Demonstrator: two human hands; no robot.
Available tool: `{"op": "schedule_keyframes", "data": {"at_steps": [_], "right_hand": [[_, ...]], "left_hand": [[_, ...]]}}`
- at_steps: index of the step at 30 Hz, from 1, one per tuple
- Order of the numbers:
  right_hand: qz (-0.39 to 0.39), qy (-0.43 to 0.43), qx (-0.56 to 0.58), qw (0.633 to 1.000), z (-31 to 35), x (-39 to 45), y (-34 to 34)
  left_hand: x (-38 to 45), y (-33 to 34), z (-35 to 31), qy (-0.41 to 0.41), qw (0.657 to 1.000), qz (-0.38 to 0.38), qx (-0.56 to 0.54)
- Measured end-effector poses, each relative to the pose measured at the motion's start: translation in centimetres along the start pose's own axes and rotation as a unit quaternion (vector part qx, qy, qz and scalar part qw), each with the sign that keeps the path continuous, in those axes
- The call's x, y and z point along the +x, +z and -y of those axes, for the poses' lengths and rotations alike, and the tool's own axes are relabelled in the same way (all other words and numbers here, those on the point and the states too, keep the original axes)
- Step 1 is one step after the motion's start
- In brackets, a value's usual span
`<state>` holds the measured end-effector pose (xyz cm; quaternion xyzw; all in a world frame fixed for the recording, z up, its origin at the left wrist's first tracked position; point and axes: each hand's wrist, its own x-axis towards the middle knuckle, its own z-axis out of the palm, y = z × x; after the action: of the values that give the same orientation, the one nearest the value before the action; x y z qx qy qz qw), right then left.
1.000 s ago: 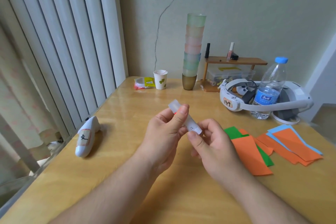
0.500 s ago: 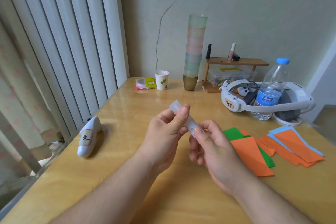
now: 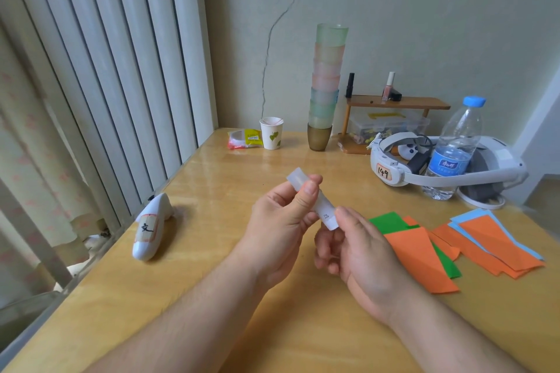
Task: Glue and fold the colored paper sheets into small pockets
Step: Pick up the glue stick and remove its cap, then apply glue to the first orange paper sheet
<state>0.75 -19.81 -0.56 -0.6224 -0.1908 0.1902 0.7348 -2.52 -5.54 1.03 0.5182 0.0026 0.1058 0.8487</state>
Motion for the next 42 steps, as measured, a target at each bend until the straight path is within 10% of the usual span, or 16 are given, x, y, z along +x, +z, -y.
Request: {"op": "schedule_keyframes", "data": {"at_steps": [15, 23, 28, 38, 42], "right_hand": [[-0.006, -0.021, -0.020, 1.000, -0.3, 0.2, -0.2], [-0.003, 0.050, 0.216, 0.975, 2.1, 0.4, -1.4], [-0.145, -0.014, 0.385, 0.912, 5.9, 1.1, -9.4], [-0.250, -0.004, 0.462, 0.851, 5.3, 2.0, -16.0], [-0.259, 0.008, 0.456, 0.851, 5.4, 2.3, -15.8]], "left_hand": [[0.0, 0.1, 0.2, 0.010, 1.000, 0.013, 0.003], [0.8, 0.6, 1.4, 0.045, 0.991, 0.052, 0.119], [1.8, 2.3, 3.0, -0.011, 0.890, 0.120, 0.440], [7.1, 8.9, 7.1, -0.047, 0.671, 0.126, 0.729], [7.5, 9.2, 7.8, -0.035, 0.688, 0.108, 0.716]]}}
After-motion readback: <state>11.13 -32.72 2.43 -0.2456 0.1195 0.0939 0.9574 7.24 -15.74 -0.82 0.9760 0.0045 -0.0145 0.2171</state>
